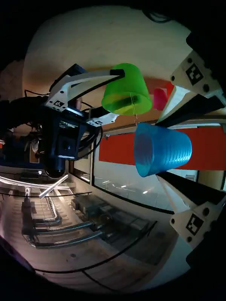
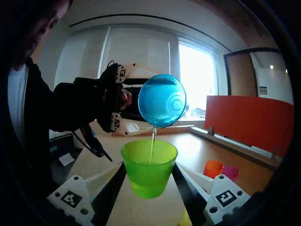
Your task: Pour water
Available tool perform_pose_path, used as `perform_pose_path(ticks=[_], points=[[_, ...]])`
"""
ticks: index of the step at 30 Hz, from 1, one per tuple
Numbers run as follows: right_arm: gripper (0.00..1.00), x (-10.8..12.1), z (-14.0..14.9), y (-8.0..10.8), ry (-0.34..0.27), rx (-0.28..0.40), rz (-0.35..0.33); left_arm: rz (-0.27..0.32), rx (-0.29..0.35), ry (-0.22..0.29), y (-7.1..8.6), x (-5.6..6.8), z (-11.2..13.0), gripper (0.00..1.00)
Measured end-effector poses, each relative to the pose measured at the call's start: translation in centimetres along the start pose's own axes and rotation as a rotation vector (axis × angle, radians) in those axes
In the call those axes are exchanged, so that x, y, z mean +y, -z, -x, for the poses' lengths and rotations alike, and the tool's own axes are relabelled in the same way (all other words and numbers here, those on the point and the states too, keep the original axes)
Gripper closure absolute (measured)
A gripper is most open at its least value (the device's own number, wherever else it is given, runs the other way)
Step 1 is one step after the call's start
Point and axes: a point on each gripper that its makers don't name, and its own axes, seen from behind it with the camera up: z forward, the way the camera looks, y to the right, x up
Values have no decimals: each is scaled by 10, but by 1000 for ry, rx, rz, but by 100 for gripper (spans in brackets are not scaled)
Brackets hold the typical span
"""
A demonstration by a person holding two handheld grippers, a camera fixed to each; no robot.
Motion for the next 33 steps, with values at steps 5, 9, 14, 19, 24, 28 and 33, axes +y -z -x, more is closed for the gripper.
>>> perform_pose_path(ticks=[5,9,14,19,24,28,33], points=[[14,0,0,-1,0,0,0,0,2,-2,-1,0,-1,19],[14,0,0,-1,2,-1,0,0,3,-7,-1,0,-1,19],[14,1,0,0,2,0,1,0,2,-17,-1,-1,-2,19],[14,0,0,-1,3,0,1,-1,2,-20,-1,-1,-1,19],[14,-1,0,-1,4,0,-1,0,-3,-24,0,-1,0,20],[14,0,0,-2,3,1,0,1,-4,-25,0,0,0,19],[14,-1,0,-2,4,2,0,1,-6,-23,-1,0,1,19]])
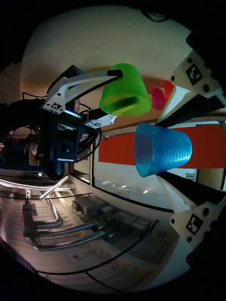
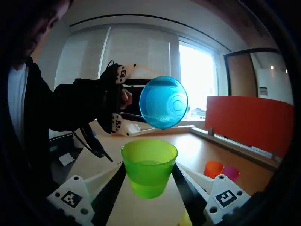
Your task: Pour water
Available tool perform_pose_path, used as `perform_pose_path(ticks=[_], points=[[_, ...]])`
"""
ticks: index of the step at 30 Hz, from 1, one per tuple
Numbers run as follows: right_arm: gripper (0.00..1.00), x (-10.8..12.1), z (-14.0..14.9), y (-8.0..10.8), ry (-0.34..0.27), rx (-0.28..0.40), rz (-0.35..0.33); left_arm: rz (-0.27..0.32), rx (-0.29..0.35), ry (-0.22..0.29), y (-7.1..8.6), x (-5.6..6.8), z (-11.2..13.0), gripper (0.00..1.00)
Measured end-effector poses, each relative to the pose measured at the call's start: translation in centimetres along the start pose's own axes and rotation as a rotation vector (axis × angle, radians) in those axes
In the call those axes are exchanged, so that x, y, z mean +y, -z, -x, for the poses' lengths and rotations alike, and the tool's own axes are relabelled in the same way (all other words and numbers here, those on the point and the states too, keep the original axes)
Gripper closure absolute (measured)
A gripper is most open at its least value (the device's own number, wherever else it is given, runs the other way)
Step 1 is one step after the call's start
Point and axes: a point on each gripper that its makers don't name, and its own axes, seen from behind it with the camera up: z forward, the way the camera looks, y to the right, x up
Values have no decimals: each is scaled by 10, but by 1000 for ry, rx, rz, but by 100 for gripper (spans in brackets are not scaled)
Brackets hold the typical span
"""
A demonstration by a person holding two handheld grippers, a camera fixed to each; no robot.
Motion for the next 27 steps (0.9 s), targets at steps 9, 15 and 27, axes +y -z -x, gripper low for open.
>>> perform_pose_path(ticks=[9,15,27], points=[[14,0,0,-1,0,1,2,-2,5,32,1,-2,-1,19],[14,1,0,1,2,5,5,-4,-3,68,1,-2,1,19],[14,4,-2,6,-2,19,15,-11,-14,150,-1,-1,5,19]])
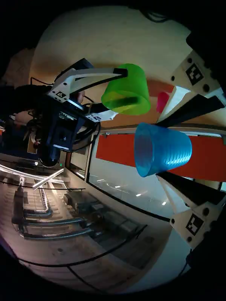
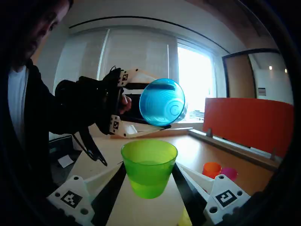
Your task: Pour water
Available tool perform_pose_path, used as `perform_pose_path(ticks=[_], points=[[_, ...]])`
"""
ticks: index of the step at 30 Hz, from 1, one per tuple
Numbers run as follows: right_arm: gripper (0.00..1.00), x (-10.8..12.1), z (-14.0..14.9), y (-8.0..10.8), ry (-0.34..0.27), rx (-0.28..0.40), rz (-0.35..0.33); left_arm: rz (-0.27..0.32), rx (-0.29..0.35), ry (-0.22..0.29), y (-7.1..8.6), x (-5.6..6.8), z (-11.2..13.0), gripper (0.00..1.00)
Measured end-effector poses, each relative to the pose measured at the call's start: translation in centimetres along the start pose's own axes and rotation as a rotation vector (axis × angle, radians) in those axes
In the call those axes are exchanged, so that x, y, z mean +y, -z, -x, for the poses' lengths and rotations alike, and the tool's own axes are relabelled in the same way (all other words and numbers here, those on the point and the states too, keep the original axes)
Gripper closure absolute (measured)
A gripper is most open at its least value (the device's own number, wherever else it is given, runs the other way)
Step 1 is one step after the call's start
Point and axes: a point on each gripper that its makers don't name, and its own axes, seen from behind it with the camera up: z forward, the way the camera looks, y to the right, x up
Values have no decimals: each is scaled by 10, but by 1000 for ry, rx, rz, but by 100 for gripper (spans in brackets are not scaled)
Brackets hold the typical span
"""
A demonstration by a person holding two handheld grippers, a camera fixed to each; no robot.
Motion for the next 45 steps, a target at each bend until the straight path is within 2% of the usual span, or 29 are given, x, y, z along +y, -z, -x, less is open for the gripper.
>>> perform_pose_path(ticks=[6,18,27,33,45], points=[[14,-2,-2,0,4,-3,-2,-18,-2,68,0,-5,3,19],[14,-3,-4,0,12,-6,0,-64,5,308,3,-25,9,19],[14,-3,-5,1,15,-5,-1,-62,-32,434,4,-24,21,20],[14,-2,-5,1,15,-4,3,-62,-52,579,5,-25,27,19],[14,0,-7,4,18,-1,4,-57,-45,864,2,-26,33,19]])
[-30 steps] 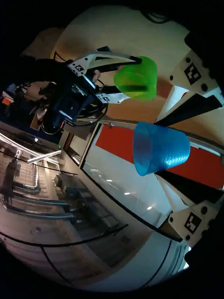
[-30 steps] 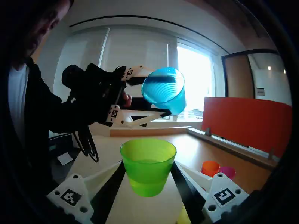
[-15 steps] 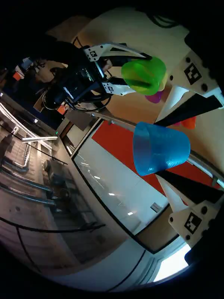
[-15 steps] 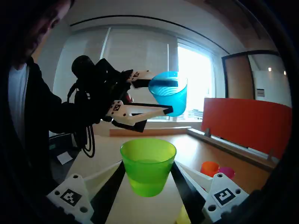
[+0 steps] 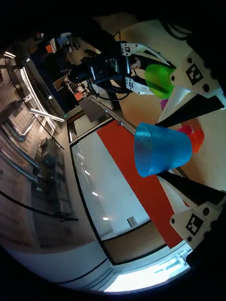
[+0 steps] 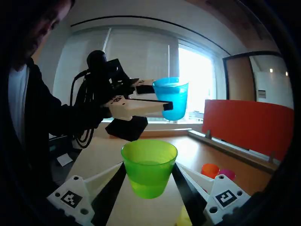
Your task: Pour water
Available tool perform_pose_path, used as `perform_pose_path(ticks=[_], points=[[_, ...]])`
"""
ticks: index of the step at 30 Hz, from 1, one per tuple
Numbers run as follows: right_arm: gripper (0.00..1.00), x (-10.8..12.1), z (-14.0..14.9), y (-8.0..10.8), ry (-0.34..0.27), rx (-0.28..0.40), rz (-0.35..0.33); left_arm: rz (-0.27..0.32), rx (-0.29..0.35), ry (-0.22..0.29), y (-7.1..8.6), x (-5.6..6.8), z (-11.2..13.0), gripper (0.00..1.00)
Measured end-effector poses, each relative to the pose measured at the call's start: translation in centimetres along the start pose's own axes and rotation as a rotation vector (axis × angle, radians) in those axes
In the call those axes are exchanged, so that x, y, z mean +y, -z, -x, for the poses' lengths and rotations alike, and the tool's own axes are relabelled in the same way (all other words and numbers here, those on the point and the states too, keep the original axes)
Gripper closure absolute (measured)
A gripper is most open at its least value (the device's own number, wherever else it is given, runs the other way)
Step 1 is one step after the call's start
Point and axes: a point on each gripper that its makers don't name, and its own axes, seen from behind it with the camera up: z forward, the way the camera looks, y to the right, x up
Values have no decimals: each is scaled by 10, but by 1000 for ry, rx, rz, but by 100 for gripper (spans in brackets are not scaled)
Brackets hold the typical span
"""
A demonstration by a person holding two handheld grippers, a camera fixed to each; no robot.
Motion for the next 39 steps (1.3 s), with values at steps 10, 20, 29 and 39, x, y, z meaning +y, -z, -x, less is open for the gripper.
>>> perform_pose_path(ticks=[10,20,29,39], points=[[14,-1,-1,0,3,-1,2,17,-5,221,2,-4,3,19],[14,-1,-4,2,8,-1,4,30,-4,411,2,-8,10,19],[14,-2,-4,2,4,-10,2,55,-63,457,3,-2,28,19],[14,2,3,8,-17,-43,5,105,-142,490,5,9,53,19]])
